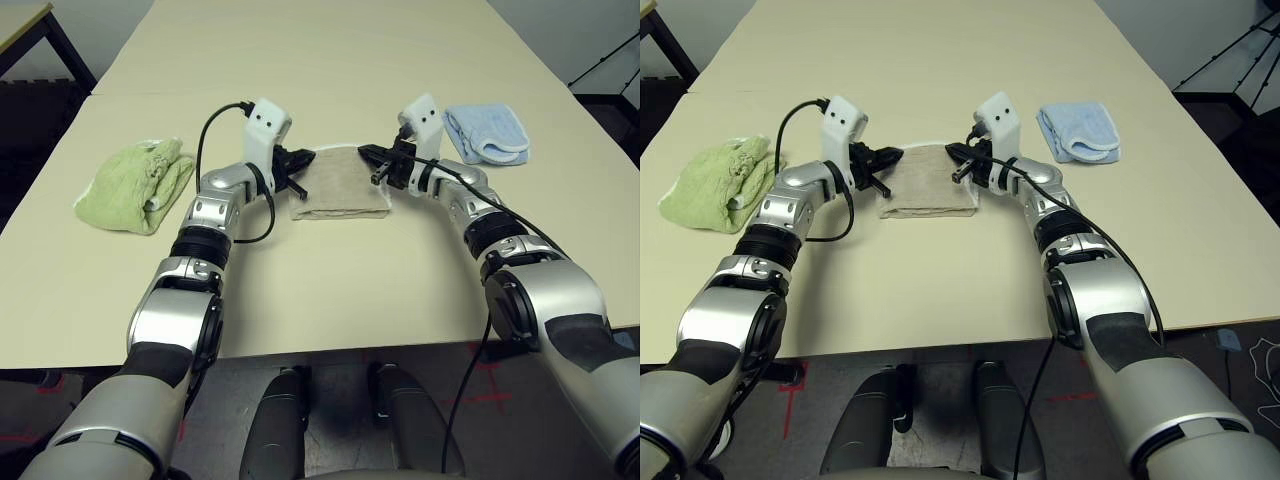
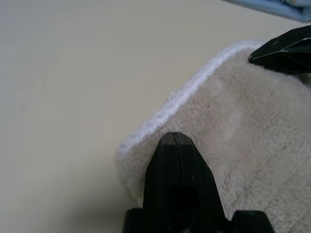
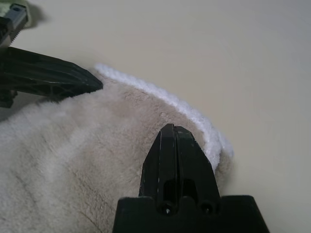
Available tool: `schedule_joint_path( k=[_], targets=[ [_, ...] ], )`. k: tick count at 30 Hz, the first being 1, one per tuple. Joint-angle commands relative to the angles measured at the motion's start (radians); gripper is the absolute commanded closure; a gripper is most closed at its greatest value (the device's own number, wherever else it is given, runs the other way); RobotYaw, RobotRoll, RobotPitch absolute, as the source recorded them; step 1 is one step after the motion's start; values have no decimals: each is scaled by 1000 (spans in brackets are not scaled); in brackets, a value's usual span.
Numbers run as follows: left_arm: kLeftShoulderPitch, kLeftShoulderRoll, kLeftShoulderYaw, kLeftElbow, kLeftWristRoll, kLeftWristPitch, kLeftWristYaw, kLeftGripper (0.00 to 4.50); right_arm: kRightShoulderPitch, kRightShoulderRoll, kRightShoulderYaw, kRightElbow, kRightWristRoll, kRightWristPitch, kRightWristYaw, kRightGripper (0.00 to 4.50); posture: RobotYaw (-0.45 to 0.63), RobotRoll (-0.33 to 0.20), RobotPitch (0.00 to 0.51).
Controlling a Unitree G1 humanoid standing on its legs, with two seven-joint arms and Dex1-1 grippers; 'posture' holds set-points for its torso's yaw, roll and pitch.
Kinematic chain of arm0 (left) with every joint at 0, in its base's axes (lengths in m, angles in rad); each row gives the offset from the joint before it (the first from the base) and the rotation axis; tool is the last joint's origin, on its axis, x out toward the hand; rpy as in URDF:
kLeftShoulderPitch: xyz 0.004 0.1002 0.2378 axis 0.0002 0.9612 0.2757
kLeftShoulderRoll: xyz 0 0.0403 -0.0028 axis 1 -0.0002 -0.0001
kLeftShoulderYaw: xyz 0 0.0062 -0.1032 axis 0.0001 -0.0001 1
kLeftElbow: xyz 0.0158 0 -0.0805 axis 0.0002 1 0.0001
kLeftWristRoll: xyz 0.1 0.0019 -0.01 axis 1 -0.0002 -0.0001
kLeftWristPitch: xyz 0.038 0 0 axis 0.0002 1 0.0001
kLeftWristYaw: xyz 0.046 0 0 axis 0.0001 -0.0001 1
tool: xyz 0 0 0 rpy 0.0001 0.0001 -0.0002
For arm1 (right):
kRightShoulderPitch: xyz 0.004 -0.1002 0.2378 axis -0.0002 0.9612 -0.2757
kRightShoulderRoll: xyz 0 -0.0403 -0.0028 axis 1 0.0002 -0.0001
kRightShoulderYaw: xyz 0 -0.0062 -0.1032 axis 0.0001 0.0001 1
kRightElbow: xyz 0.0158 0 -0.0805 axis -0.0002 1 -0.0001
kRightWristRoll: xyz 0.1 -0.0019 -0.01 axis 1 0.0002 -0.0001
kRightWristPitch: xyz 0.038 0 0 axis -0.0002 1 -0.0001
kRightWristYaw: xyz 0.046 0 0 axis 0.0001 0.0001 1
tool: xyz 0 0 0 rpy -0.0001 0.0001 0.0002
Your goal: Fold the towel and set it aside.
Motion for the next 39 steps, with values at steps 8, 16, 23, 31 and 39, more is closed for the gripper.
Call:
schedule_joint_path(
  k=[8,16,23,31,39],
  targets=[
    [-33,-5,-6,115,58,-53,83,4465,39,7,31,25,-34,12,-50,4500,46,0,192],
    [-24,0,116,-77,-106,-78,-54,4465,-12,-11,-154,-48,187,-153,206,4500,42,0,181],
    [180,71,115,-581,-258,189,-214,3890,13,-120,-195,-148,309,-32,542,4500,43,0,177],
    [419,262,80,-865,-281,304,-344,943,153,-303,-100,-215,245,-143,795,4500,40,0,170],
    [466,313,81,-869,-269,295,-352,0,198,-374,-45,-196,192,-218,850,3757,34,0,161]
  ],
)
